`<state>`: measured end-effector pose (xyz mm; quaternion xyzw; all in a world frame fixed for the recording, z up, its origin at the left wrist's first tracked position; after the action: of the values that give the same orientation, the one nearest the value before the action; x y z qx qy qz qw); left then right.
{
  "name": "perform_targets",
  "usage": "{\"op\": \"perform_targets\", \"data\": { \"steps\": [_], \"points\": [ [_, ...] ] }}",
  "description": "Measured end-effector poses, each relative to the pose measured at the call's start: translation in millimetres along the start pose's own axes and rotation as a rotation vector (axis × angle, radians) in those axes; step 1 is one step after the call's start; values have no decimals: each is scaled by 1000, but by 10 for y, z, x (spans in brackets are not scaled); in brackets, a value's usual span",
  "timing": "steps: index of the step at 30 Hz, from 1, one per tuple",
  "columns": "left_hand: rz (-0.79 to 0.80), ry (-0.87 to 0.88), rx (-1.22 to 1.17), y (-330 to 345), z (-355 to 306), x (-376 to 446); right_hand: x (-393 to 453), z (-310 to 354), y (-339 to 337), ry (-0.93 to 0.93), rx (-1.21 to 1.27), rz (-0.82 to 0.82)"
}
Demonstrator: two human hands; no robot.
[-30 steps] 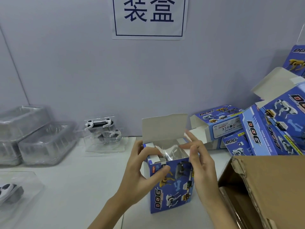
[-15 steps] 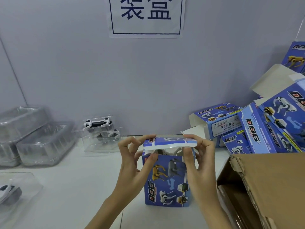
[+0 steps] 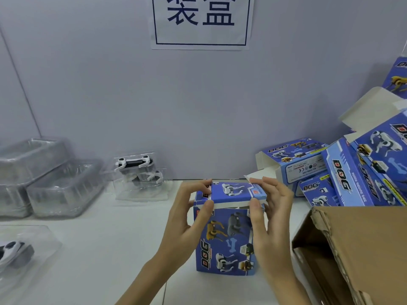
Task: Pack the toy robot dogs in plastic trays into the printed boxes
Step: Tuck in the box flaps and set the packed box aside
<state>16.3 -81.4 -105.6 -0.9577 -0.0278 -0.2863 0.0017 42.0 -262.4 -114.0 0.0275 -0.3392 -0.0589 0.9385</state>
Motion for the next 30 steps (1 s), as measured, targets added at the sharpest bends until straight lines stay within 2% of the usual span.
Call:
{"op": "perform_targets", "data": {
  "steps": [11, 19, 30],
  "points": [
    [-21, -31, 17, -6, -75, 38, 1, 51, -11, -103, -70, 52],
    [118, -56, -38, -122, -122, 134, 0, 86, -51, -174, -94, 78],
    [123, -74, -81, -146, -205, 140, -23, 102, 30, -65, -62, 56]
  ]
}}
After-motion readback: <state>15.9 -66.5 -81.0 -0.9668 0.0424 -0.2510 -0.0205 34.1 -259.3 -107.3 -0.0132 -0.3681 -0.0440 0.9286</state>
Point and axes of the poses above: each hand's wrist, its own x-axis towards the middle knuckle, its own y-axis out of the palm, z = x × y, the point moved 4 cm from there along x, towards the middle knuckle, and after that the axes turned 4 degrees about -x, right-handed, at the moved point
